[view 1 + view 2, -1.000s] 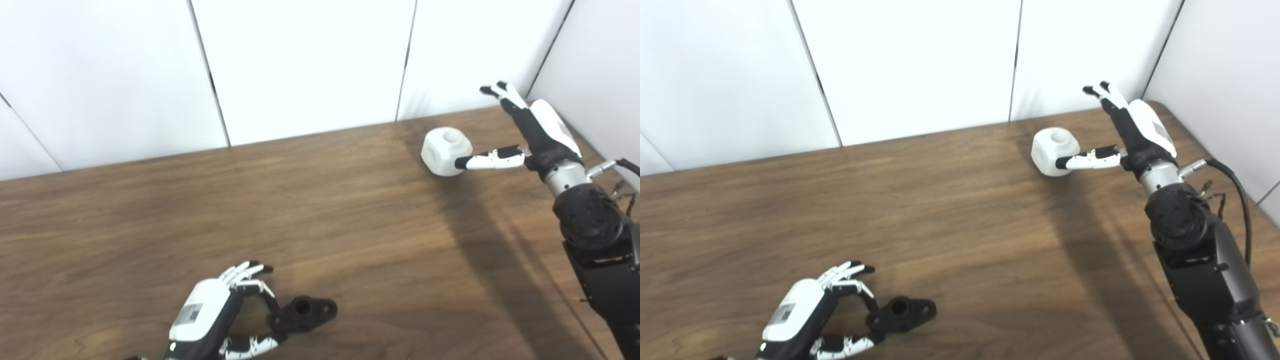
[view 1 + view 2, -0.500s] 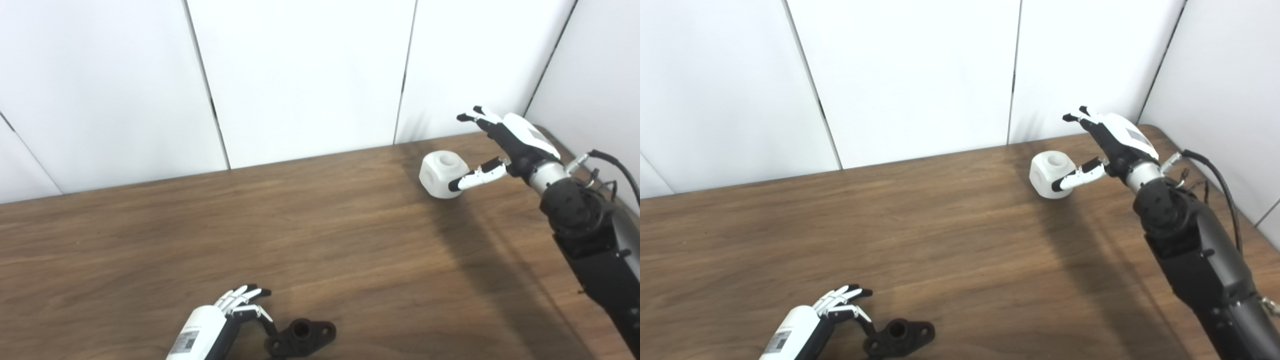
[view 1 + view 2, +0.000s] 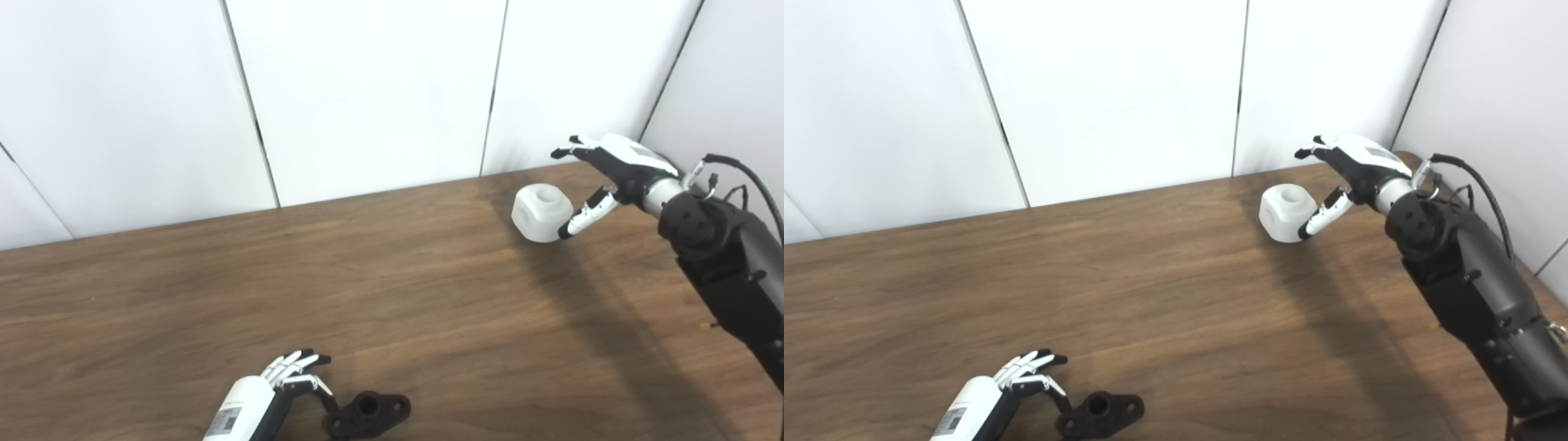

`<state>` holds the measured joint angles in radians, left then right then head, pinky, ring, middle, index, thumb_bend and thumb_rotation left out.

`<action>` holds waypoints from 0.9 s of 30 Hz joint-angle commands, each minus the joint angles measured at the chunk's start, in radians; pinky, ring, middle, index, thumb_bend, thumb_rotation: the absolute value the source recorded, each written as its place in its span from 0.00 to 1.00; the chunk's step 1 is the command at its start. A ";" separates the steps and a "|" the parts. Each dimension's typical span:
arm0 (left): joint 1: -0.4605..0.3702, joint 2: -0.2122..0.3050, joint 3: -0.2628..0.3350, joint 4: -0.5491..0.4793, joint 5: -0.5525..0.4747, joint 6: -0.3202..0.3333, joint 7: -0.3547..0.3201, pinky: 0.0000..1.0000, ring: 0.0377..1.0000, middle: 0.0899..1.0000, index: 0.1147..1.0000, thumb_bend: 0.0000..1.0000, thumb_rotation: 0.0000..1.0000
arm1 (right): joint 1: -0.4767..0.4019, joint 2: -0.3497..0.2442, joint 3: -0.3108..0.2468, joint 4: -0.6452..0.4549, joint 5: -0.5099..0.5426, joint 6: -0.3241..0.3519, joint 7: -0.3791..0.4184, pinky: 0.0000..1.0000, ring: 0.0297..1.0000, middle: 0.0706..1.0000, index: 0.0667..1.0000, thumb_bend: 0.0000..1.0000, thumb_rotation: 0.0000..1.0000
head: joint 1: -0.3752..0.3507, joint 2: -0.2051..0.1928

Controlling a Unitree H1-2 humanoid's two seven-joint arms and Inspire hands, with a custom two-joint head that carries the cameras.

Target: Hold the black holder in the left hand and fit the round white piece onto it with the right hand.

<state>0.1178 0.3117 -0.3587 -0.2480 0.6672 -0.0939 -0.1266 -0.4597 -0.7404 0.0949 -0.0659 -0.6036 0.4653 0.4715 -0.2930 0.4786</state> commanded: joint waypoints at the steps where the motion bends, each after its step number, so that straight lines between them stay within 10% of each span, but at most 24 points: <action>1: 0.045 0.025 -0.016 0.066 0.010 0.037 -0.059 0.92 0.92 0.85 0.43 0.50 0.04 | -0.052 -0.029 -0.004 -0.001 -0.021 0.002 -0.003 1.00 1.00 1.00 0.86 0.93 0.13 | 0.000 -0.004; 27: 0.041 0.021 -0.022 0.076 0.025 0.038 -0.055 0.91 0.92 0.85 0.43 0.50 0.05 | -0.160 0.004 0.091 0.236 -0.053 -0.070 -0.059 1.00 1.00 1.00 0.90 0.90 0.15 | -0.005 -0.028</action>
<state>0.1167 0.3114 -0.3599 -0.2421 0.6684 -0.1010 -0.1200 -0.5548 -0.7132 0.1928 0.1820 -0.6437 0.4206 0.4459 -0.2976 0.4510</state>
